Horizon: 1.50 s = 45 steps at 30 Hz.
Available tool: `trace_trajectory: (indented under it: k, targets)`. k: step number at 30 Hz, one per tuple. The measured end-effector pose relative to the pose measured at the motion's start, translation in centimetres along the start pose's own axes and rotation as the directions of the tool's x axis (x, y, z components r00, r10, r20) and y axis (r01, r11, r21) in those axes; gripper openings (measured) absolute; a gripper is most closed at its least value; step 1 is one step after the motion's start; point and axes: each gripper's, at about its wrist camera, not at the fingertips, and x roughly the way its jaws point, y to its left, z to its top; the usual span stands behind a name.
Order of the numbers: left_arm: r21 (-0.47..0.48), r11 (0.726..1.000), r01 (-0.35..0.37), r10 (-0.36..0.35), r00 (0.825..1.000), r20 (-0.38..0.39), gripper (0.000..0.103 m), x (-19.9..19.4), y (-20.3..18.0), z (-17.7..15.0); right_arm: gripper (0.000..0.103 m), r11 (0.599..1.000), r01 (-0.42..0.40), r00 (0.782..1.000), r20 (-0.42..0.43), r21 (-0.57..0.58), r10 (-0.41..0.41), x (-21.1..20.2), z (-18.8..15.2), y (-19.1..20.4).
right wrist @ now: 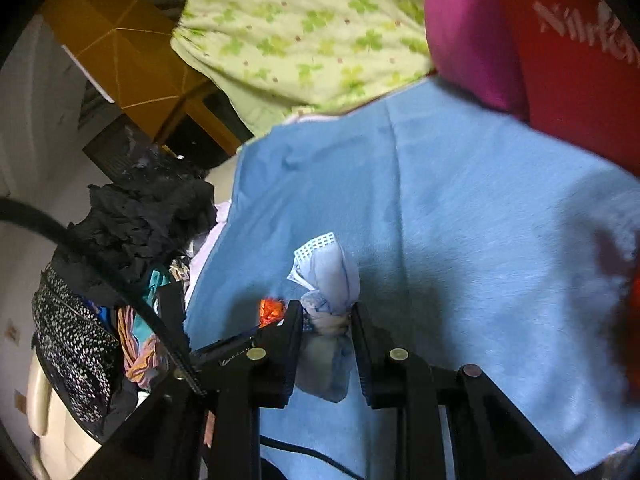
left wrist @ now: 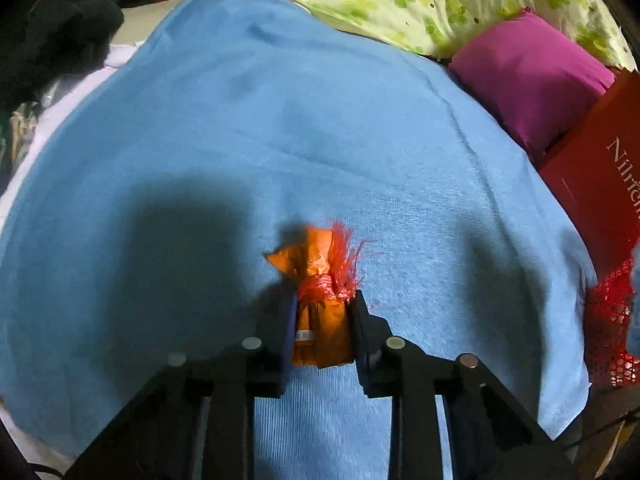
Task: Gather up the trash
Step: 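Grasp the orange ribbon-tied item with the left tool while the right tool grasps the light blue cloth bundle, then lift both held items and carry them toward the red mesh basket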
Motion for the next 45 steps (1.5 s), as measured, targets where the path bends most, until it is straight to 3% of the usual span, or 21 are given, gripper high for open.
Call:
trace_trajectory:
  k: [5,8,12,16,22,27,34,45]
  targets:
    - [0.066,0.997,-0.029,0.021,0.992,0.123,0.027,-6.5,-2.6,-0.8,0.026,1.000,-0.001,0.996,0.086,-0.030,0.003,-4.7,-0.3,0.8]
    - [0.121,0.991,-0.064,0.035,0.973,0.227,0.027,-11.2,-4.8,-1.2,0.026,0.999,-0.001,0.989,0.150,-0.045,0.008,-8.3,-0.6,1.4]
    - [0.192,0.972,-0.135,0.057,0.929,0.366,0.027,-17.6,-8.1,-2.4,0.026,0.998,-0.002,0.974,0.228,-0.070,0.018,-12.6,-1.0,2.3]
    - [0.244,0.948,-0.205,0.062,0.871,0.488,0.027,-22.8,-11.0,-4.5,0.026,0.995,0.008,0.948,0.316,-0.104,0.026,-17.1,-1.4,3.5]
    - [0.293,0.929,-0.227,0.023,0.824,0.566,0.027,-27.9,-13.9,-6.6,0.026,0.987,0.054,0.905,0.425,-0.149,0.014,-22.1,-2.3,5.0]
    - [0.327,0.912,-0.249,-0.001,0.794,0.608,0.027,-29.7,-15.8,-7.6,0.026,0.981,0.078,0.878,0.479,-0.177,0.017,-24.6,-2.8,5.8]
    - [0.362,0.897,-0.254,-0.030,0.781,0.623,0.027,-31.1,-17.6,-8.8,0.026,0.977,0.103,0.857,0.516,-0.185,0.007,-26.0,-3.4,5.4]
    - [0.407,0.874,-0.265,-0.043,0.792,0.609,0.027,-30.1,-20.1,-9.3,0.026,0.984,0.109,0.845,0.535,-0.141,-0.017,-27.2,-3.4,2.8]
